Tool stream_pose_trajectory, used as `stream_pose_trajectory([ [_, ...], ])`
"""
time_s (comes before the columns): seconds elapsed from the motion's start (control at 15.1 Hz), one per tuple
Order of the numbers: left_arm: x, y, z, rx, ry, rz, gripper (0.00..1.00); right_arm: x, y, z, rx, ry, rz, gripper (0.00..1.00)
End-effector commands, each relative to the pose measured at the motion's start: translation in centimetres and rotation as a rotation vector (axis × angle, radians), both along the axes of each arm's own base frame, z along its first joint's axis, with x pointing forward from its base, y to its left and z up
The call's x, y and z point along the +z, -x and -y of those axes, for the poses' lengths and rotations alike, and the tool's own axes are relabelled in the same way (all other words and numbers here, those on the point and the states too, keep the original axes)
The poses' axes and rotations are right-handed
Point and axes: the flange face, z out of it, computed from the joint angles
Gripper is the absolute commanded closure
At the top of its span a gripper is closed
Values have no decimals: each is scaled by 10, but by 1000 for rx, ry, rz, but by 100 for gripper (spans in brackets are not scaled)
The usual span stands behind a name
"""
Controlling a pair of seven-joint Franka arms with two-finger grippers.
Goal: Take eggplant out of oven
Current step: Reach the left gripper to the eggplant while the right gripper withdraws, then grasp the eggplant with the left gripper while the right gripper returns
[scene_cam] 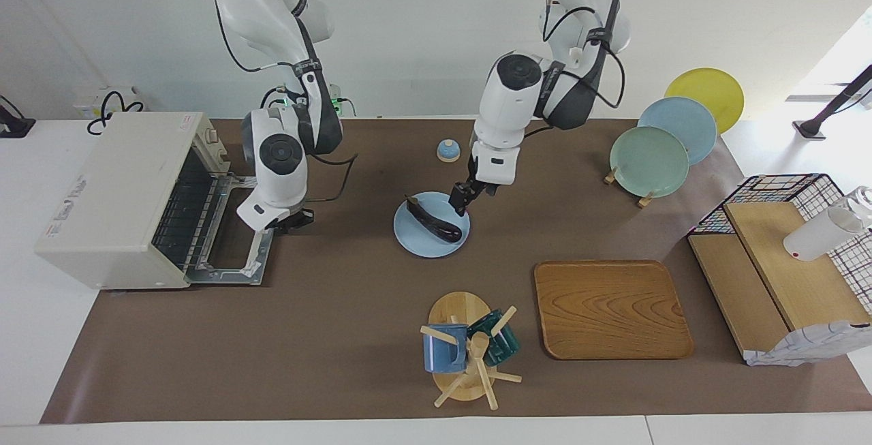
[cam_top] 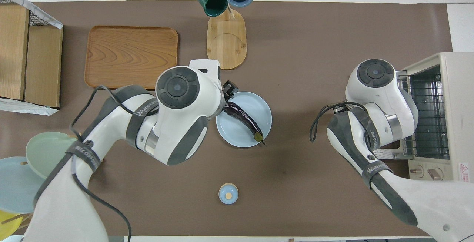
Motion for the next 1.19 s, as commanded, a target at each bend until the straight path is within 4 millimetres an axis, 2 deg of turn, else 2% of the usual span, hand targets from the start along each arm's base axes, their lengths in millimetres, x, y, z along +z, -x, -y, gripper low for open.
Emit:
stream_pose_trajectory([
  [0.0, -37, 7, 32, 123, 14, -13, 0, 3, 7, 8, 25, -2, 24, 100],
  [0.07, -55, 11, 45, 159, 17, -17, 0, 1, 8, 13, 21, -3, 21, 100],
  [0.33, -72, 19, 52, 218, 9, -35, 0, 12, -1, 25, 129, 34, 9, 100],
  [0.4, -85, 27, 61, 220, -1, -46, 0, 22, -3, 26, 147, 38, 10, 100],
  [0.53, -89, 28, 62, 222, 3, -40, 0, 47, -8, 29, 170, 52, 1, 100],
  [0.66, -90, 29, 62, 224, 6, -38, 0, 84, -12, 36, 193, 62, -10, 100],
  [0.8, -92, 29, 61, 223, 1, -40, 0, 118, -12, 62, 179, 53, -19, 100],
  [0.86, -92, 30, 60, 223, 0, -41, 2, 127, -9, 74, 197, 46, -26, 100],
  [1.0, -94, 31, 59, 220, -7, -42, 13, 138, -4, 97, 197, 38, -37, 100],
  [1.13, -96, 33, 58, 212, -16, -39, 37, 147, 2, 114, 197, 33, -52, 100],
])
